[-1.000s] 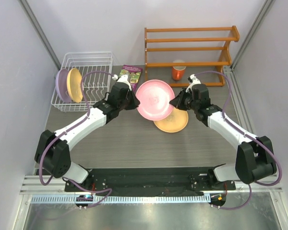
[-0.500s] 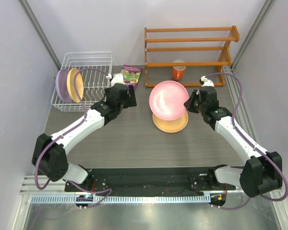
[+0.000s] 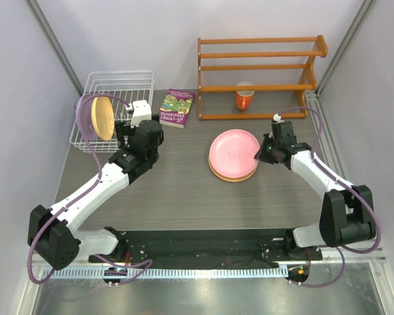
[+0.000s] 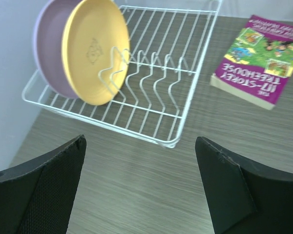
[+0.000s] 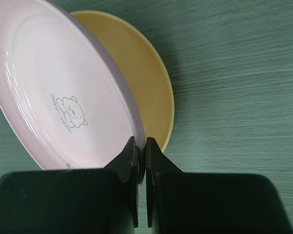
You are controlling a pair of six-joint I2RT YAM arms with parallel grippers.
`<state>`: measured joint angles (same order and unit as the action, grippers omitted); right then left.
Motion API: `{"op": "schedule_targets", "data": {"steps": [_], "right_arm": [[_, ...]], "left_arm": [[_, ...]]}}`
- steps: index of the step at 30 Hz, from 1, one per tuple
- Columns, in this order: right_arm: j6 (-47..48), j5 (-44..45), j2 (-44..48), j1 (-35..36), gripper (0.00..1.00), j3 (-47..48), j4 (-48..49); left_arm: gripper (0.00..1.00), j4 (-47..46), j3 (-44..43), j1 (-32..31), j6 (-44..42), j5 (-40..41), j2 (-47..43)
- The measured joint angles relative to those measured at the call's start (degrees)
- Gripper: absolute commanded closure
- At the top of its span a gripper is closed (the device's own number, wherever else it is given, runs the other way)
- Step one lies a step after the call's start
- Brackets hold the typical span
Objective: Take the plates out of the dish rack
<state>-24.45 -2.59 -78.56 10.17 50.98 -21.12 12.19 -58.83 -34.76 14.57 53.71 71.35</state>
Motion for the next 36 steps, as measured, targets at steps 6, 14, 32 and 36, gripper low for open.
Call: {"op": "schedule_targets", "data": {"steps": [6, 14, 32, 36], "right_arm": [[-1.7, -5.2, -4.4, -0.6, 0.99, 0.2, -0.2], [-3.0, -5.5, -5.2, -1.2, 0.93, 0.3, -0.4], [-1.4, 0.6, -1.7, -1.7, 0.2, 1.2, -2.3], [0.2, 5.0, 4.1, -1.7, 0.18, 2.1, -3.7]], "left_arm": [[0.04, -1.1, 1.4, 0.0, -3.1, 3.9, -0.1], [0.0, -2.7, 1.4, 0.0, -4.6, 5.8, -0.1], [0.0, -5.8, 1.4, 12.2, -6.0, 4.0, 0.7], [0.0, -7.8, 0.9, 19.2, -6.5, 3.6, 4.0]]}}
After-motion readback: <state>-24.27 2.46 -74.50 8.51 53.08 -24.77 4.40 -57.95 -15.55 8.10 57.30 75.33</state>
